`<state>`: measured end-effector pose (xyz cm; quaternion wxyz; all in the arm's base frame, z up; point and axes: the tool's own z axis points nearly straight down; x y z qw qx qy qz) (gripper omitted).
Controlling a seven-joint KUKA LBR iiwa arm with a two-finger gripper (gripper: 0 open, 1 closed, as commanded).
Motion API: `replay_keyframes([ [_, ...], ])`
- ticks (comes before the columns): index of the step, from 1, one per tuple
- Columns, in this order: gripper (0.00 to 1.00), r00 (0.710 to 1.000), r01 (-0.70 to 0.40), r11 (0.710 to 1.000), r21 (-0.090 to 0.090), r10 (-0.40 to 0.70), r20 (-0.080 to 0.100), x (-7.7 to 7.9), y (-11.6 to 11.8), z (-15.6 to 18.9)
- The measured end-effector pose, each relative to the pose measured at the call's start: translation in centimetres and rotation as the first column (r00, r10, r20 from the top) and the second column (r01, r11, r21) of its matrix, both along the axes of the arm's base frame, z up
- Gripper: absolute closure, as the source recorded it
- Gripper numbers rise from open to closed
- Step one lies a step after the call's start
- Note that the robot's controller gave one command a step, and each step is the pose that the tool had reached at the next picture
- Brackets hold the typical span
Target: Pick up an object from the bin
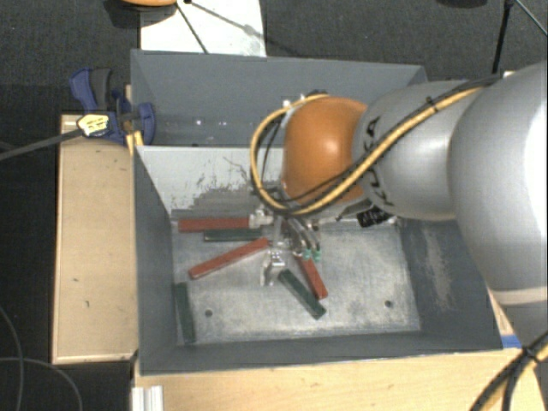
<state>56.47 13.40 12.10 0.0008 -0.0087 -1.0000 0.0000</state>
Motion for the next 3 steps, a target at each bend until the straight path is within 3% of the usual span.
replay_keyframes([
  [1, 1.00, 0.968, -0.251, 0.968, 0.004, 0.251, 0.018, 2.4, 2.9, -4.3],
  [2, 1.00, 0.968, -0.250, 0.968, 0.004, 0.250, 0.018, 2.4, 2.8, -4.3],
  [3, 1.00, 0.978, -0.210, 0.978, 0.001, 0.210, 0.004, 2.6, 4.5, 8.2],
])
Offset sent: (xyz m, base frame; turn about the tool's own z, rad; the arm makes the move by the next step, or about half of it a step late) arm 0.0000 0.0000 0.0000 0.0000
